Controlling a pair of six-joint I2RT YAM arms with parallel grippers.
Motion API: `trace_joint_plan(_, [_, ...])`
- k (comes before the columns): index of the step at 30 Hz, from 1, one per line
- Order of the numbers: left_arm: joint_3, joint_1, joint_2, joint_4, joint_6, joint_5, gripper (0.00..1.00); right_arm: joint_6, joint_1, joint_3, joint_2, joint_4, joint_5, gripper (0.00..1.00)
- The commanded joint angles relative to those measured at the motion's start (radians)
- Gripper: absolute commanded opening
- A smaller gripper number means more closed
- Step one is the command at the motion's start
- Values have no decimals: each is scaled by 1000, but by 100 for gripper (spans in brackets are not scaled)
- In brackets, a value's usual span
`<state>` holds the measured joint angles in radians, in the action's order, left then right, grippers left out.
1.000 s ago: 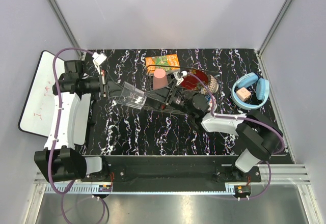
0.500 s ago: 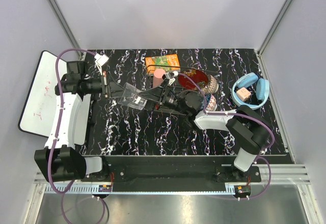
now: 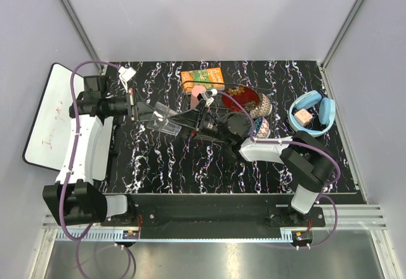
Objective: Load the mixed dishes into the dish rack
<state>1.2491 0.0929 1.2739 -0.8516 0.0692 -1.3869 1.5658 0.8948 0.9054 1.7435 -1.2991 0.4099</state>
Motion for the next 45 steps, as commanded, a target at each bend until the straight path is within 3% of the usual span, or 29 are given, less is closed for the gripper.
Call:
trace_joint_plan(1, [-11,-2,-24,52,-26,12,0,8,-8,21,-18,-186,0,16])
trace_joint_plan(3, [-27,-1,-37,51,-45,35,5,0,-29,-2,-44,-175,1,7])
trace_joint_plan(5, [-39,2,-41,39,-86,52,20,-24,-51,-19,-87,-123,3,0])
trace_joint_plan(7, [-40,7,-35,-6,-124,69,39,-74,-83,-46,-125,-71,10,0])
trace_joint_plan(8, [-36,16,-31,-42,-165,78,57,-96,-94,-51,-169,5,23,0])
trace_joint_plan(10, [-21,28,-16,-95,-221,81,70,-192,-124,-46,-223,131,46,0])
trace_joint_plan(11, [13,45,-10,-171,-303,84,89,-238,-134,-37,-281,300,67,0])
trace_joint_plan(13, [62,65,16,-257,-393,117,98,-438,-145,38,-340,543,72,0])
trace_joint_plan(14, [108,100,25,-320,-449,127,99,-520,-145,79,-376,815,55,0])
trace_joint_plan(16, [153,145,47,-372,-499,134,99,-716,-145,220,-389,1057,-8,0])
trace_joint_plan(17, [185,187,51,-398,-525,153,99,-775,-145,271,-381,1268,-46,0])
trace_joint_plan(23, [174,238,42,-341,-493,334,99,-1049,-143,686,-175,1920,-376,0])
trace_joint_plan(24, [164,238,41,-334,-484,351,99,-1064,-143,769,-145,1963,-405,0])
trace_joint_plan(31, [61,240,-25,-238,-427,459,99,-1119,-143,941,3,2101,-563,0])
trace_joint_plan(45, [-48,231,-130,-124,-378,644,99,-1201,-128,1167,267,2212,-595,0])
